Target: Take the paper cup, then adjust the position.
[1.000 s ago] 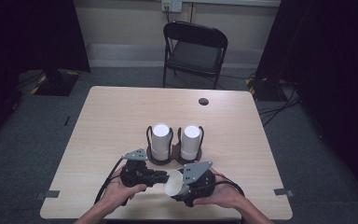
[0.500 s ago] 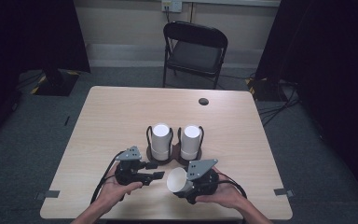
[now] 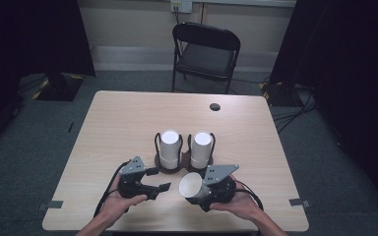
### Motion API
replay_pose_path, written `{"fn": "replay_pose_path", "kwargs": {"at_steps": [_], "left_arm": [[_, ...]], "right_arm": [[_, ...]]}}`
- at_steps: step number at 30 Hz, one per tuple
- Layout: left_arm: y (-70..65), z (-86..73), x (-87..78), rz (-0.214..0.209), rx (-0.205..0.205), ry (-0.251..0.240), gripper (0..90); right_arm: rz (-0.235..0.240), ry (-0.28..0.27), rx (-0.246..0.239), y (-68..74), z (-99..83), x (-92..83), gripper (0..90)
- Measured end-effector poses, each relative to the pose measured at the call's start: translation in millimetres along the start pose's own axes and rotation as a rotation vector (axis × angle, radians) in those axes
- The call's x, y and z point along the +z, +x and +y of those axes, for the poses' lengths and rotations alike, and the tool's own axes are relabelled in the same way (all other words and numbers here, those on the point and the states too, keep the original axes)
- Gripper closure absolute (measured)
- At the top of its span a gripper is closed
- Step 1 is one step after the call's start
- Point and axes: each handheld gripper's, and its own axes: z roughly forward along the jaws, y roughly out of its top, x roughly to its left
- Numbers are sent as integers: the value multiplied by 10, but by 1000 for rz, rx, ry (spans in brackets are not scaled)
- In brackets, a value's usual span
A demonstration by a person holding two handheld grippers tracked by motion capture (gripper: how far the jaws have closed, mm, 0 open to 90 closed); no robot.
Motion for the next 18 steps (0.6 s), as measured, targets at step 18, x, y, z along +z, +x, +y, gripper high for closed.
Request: {"fn": "replay_pose_path", "kwargs": {"at_steps": [18], "left_arm": [[-9,-3,-14,63,-5,3,167]], "right_arm": [[-97,-87,126,-232,-123,-316,256]]}}
